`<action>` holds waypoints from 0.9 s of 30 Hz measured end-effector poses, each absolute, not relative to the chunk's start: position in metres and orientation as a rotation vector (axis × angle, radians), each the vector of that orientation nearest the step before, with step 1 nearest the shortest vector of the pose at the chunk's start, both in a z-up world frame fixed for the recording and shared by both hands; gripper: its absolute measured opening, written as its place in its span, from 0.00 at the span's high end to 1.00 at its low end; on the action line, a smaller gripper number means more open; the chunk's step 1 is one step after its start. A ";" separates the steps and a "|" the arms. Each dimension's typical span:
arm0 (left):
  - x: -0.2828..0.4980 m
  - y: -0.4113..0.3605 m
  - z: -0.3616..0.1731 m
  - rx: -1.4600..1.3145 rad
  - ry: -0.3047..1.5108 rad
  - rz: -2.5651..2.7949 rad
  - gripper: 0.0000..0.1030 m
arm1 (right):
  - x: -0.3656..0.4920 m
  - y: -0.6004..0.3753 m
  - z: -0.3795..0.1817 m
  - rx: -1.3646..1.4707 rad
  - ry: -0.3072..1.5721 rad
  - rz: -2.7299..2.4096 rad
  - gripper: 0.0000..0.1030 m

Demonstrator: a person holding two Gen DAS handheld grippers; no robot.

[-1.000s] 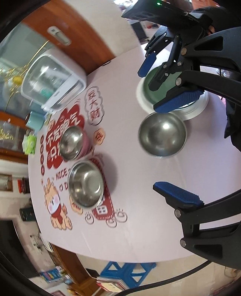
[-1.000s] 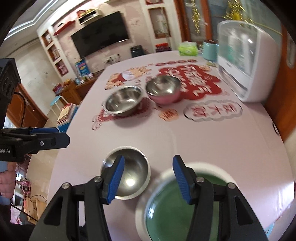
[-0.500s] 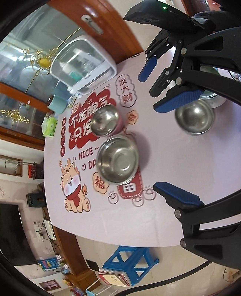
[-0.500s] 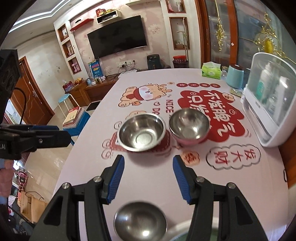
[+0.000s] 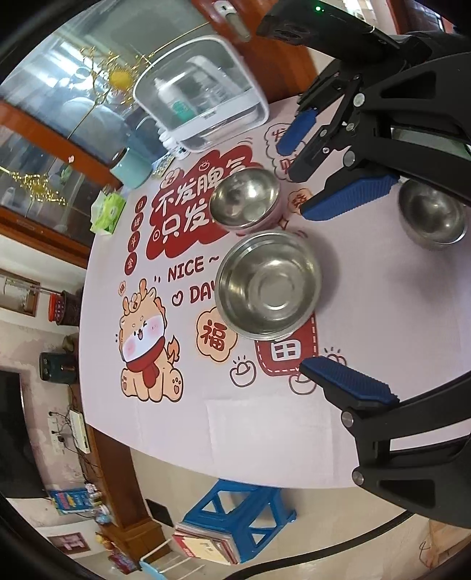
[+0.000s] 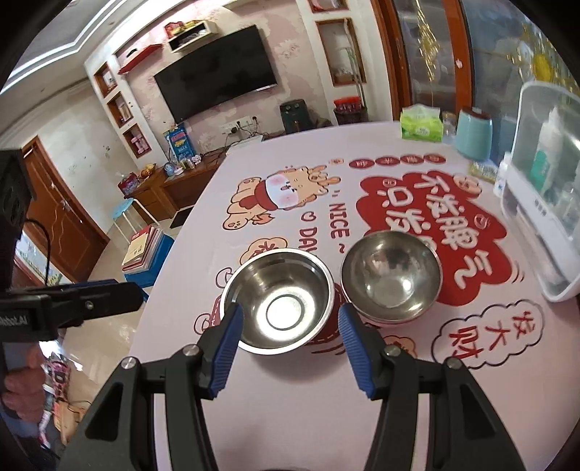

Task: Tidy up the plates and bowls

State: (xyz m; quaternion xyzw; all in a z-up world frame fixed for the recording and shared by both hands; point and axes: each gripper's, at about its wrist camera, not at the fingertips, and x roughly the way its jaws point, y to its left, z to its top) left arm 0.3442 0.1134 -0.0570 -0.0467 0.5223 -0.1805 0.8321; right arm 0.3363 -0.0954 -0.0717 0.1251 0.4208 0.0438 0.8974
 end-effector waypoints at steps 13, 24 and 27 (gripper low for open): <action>0.391 0.098 -0.133 -0.153 1.166 -0.396 0.26 | 0.370 -0.100 -0.134 0.349 0.975 0.112 0.47; 0.411 0.097 -0.195 -0.196 1.254 -0.377 0.27 | 0.383 -0.105 -0.169 0.397 1.031 0.077 0.47; 0.410 0.098 -0.203 -0.201 1.268 -0.371 0.31 | 0.385 -0.105 -0.174 0.405 1.040 0.080 0.47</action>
